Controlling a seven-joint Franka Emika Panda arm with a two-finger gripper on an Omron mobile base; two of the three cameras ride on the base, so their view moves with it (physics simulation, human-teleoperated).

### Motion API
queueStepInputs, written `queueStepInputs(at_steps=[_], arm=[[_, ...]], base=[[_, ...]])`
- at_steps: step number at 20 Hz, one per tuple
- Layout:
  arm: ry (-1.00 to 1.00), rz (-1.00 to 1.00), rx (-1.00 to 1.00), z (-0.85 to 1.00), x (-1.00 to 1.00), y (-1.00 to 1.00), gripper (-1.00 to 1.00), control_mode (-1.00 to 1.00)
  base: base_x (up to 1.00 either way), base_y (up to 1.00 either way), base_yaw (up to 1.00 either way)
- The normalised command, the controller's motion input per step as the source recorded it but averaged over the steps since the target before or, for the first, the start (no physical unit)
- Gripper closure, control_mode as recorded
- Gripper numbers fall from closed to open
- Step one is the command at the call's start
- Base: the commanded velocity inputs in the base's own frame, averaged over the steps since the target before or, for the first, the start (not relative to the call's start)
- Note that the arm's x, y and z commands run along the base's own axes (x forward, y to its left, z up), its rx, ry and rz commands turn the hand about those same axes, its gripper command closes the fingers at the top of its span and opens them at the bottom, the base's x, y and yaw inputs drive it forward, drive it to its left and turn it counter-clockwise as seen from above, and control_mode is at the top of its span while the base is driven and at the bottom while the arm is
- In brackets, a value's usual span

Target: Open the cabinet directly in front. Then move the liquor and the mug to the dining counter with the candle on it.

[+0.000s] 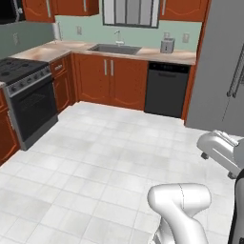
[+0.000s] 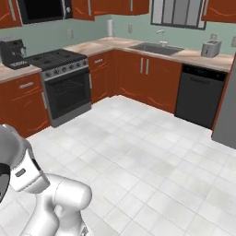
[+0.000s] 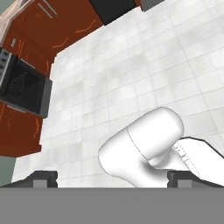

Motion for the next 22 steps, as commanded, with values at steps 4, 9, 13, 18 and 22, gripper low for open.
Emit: queueStepInputs(at_steps=[4,9,13,18,22], arm=[[0.0,0.0,0.0,0.0,0.0,0.0,-1.0,1.0],[0.0,0.0,0.0,0.0,0.0,0.0,-1.0,1.0],[0.0,0.0,0.0,0.0,0.0,0.0,-1.0,1.0],[0.0,0.0,0.0,0.0,0.0,0.0,-1.0,1.0],[0.0,0.0,0.0,0.0,0.0,0.0,-1.0,1.0]], base=[[0.85,-0.09,0.13],[0.87,-0.11,0.12],[0.86,-0.12,0.12],[0.75,-0.21,0.11],[0.85,-0.19,0.13]])
